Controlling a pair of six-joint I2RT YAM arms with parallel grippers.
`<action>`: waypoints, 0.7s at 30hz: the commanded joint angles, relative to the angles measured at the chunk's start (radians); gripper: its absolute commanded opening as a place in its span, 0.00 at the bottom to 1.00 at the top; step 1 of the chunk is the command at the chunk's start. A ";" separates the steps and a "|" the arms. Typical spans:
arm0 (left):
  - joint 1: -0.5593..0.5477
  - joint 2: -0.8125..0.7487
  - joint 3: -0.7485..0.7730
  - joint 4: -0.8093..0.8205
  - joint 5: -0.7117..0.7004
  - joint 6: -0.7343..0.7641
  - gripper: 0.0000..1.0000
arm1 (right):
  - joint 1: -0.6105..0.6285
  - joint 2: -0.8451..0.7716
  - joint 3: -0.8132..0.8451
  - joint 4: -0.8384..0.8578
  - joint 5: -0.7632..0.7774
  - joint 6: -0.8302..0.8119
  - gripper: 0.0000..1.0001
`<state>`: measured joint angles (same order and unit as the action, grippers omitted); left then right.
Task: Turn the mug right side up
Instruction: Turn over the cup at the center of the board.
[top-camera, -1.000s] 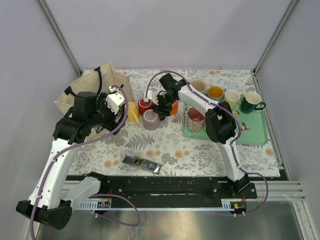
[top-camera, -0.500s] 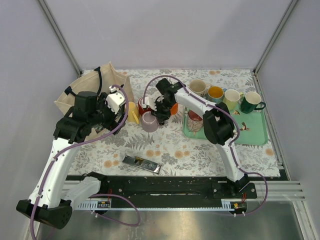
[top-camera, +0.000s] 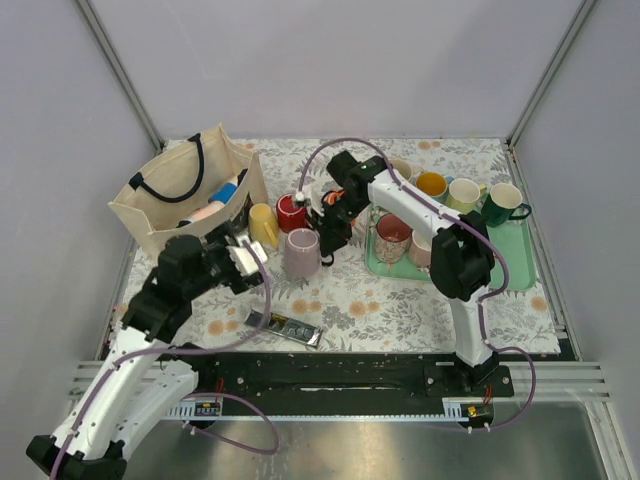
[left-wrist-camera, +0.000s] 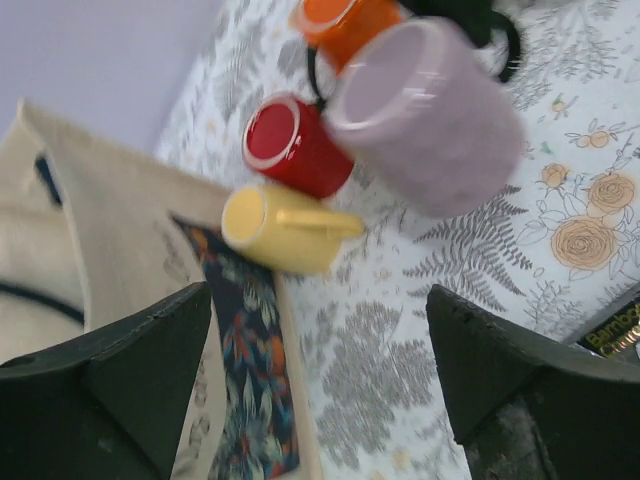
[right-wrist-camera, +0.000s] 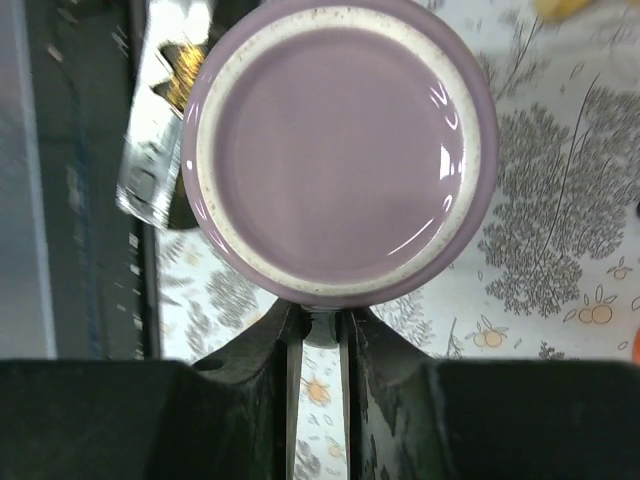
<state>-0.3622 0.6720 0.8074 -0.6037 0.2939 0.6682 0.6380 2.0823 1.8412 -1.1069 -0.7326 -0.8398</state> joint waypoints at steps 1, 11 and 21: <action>-0.168 -0.138 -0.261 0.480 -0.093 0.371 0.93 | -0.049 0.001 0.189 -0.080 -0.301 0.197 0.00; -0.267 -0.043 -0.493 1.051 -0.022 0.636 0.98 | -0.081 0.025 0.187 -0.110 -0.501 0.318 0.00; -0.268 0.179 -0.473 1.305 0.010 0.708 0.46 | -0.090 0.053 0.168 0.031 -0.514 0.568 0.00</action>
<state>-0.6270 0.8192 0.2974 0.5198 0.2653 1.3300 0.5465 2.1296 2.0075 -1.1877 -1.1423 -0.4465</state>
